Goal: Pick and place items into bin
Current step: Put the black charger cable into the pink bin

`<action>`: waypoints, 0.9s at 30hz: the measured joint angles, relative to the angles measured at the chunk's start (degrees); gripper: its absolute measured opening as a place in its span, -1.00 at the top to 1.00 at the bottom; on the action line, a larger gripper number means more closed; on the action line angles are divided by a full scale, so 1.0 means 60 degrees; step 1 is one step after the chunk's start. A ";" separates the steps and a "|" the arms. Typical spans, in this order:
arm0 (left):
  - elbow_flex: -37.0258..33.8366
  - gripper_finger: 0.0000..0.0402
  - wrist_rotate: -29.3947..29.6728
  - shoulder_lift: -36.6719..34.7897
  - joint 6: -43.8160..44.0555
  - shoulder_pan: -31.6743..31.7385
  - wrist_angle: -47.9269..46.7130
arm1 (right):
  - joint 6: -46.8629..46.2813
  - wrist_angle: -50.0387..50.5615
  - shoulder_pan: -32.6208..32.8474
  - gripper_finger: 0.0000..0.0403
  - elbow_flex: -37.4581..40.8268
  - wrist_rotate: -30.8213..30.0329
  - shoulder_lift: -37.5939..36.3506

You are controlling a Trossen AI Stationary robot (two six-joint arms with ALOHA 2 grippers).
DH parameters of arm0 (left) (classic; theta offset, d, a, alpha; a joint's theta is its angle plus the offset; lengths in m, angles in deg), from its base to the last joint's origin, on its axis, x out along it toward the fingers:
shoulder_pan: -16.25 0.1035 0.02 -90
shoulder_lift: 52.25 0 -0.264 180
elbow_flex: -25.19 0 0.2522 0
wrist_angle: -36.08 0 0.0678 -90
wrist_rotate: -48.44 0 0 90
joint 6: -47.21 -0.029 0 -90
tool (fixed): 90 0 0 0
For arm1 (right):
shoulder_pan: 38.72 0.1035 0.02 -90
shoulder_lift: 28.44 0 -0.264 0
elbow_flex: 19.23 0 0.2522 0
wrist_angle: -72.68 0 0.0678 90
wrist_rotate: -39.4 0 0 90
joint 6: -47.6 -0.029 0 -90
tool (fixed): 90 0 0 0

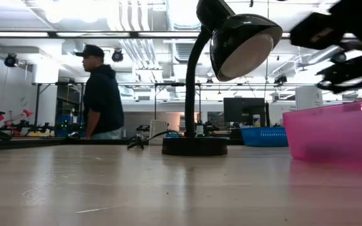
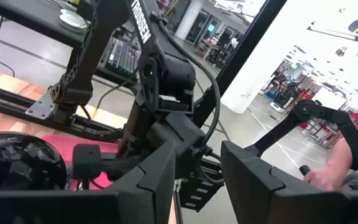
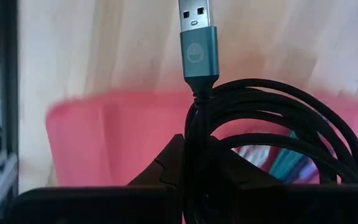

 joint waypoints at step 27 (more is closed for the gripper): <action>0.0000 0.43 -0.0003 0.0000 0.0022 -0.0004 -0.0033 | -0.0539 0.0171 0.0263 0.86 0.2412 -0.0109 -0.3615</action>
